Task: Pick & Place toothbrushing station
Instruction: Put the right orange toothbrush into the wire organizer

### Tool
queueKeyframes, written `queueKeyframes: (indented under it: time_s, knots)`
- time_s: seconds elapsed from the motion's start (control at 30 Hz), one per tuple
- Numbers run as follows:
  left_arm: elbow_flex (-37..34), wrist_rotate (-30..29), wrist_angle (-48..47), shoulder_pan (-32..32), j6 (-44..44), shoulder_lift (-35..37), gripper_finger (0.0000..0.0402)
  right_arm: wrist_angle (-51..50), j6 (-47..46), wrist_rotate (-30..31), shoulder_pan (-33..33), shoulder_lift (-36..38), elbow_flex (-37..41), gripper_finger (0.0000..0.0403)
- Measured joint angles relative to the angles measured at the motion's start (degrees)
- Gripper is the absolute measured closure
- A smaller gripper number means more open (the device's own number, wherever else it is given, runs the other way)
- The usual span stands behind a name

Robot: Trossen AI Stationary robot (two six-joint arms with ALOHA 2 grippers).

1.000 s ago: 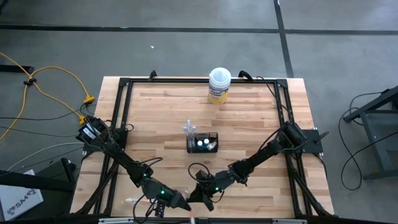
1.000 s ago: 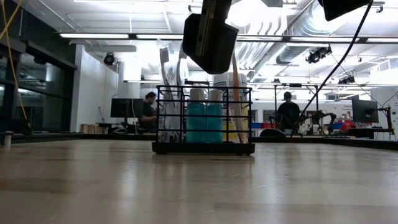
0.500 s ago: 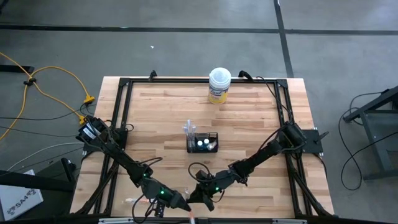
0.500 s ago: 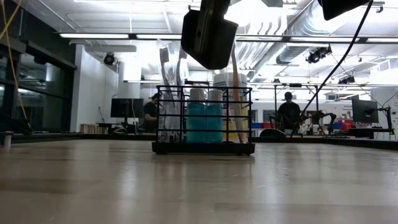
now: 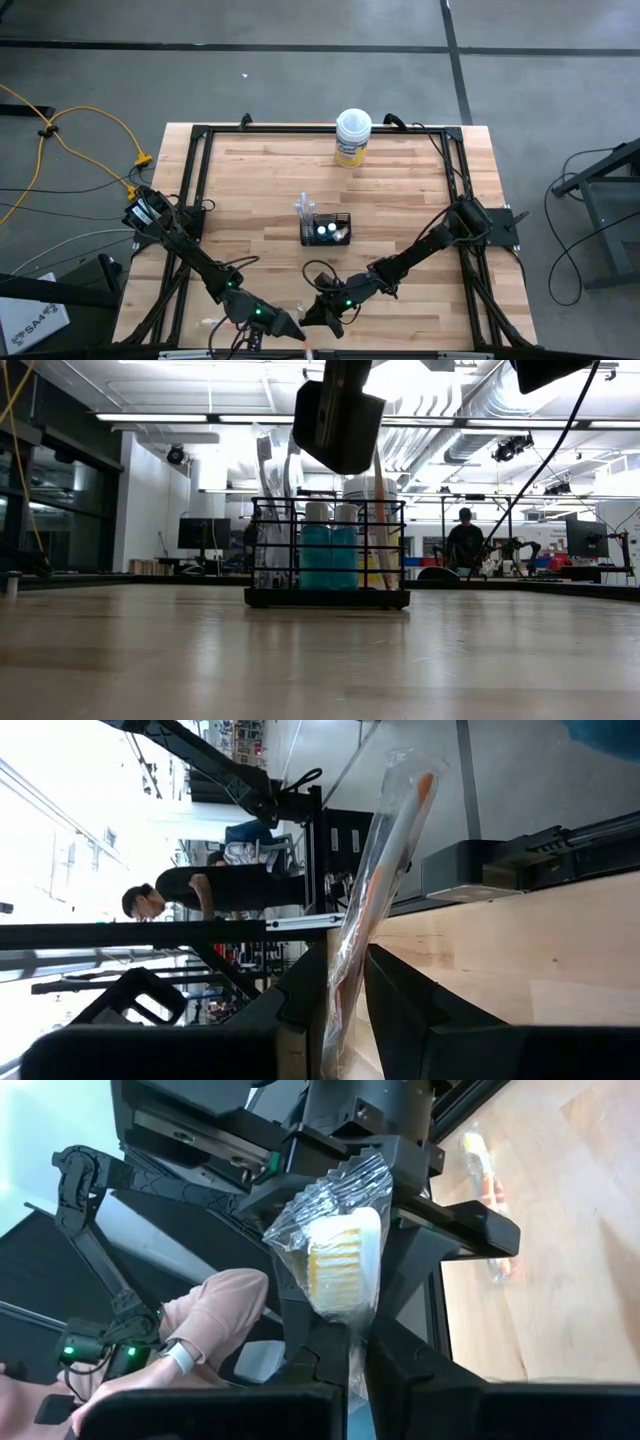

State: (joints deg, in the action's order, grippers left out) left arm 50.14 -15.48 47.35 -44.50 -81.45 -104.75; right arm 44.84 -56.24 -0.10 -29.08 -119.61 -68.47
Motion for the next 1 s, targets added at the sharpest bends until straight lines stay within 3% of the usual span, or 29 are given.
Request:
queueKeyframes:
  time_s: [0.67, 1.0]
  knots:
    - [0.07, -1.46, -0.15, -1.08, 4.77, 0.00, 0.0338, 0.00, -2.69, -1.34, 0.25, 0.00, 0.00, 0.0397]
    - [0.07, -9.60, -0.13, -3.57, 7.35, 0.02, 0.0338, -1.02, -2.33, -6.62, 3.07, 0.00, 0.04, 0.0397]
